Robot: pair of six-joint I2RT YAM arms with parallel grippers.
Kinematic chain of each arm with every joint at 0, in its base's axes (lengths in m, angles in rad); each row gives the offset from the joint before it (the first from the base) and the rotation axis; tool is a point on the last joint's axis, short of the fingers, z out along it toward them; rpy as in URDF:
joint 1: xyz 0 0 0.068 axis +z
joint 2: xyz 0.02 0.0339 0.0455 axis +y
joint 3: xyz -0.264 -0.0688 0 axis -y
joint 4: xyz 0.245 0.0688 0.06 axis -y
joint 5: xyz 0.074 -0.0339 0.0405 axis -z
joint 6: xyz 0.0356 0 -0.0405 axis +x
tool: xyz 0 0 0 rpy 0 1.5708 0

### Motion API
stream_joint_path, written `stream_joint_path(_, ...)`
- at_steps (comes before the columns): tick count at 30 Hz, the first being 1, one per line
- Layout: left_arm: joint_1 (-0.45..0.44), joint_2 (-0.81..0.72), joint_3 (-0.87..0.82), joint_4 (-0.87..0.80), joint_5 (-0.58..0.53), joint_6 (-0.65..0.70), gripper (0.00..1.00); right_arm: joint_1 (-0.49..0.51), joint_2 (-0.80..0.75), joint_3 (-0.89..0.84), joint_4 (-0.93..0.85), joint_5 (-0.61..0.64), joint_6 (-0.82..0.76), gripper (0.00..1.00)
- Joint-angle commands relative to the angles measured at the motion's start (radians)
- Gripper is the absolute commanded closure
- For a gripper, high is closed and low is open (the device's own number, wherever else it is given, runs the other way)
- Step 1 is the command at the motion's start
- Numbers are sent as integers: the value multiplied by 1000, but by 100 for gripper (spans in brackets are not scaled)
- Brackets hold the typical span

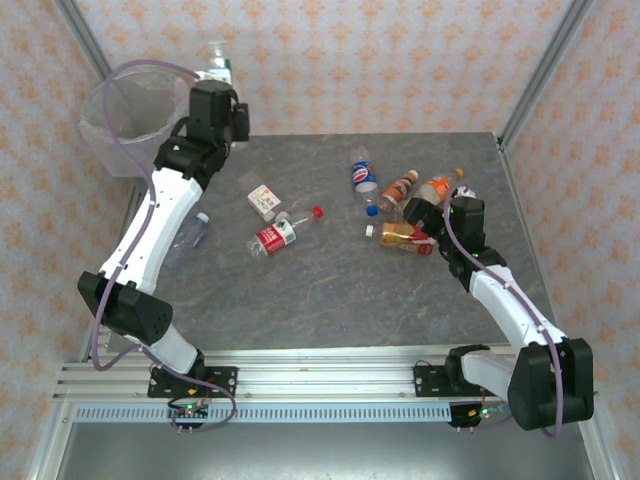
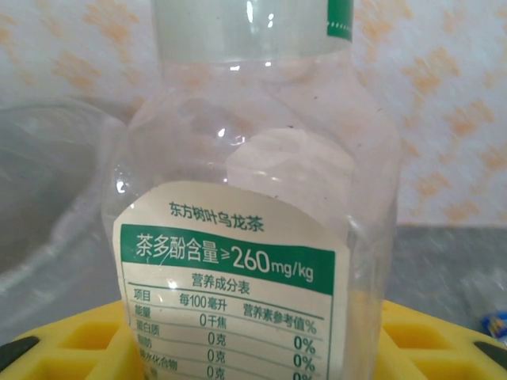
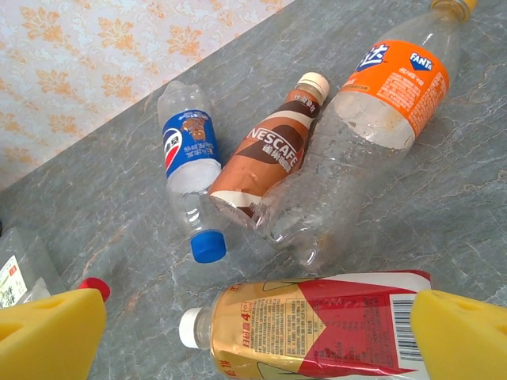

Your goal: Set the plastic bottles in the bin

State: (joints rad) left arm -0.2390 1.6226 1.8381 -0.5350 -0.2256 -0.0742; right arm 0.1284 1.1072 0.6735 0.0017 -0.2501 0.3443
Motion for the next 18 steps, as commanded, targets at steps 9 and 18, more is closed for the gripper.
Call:
stream_joint_path(9, 204, 233, 384, -49, -168, 99, 48, 4, -61, -20, 11, 47, -31, 1)
stream_joint_path(18, 334, 528, 747, -229, -178, 12, 47, 4, -112, -41, -18, 52, -47, 1)
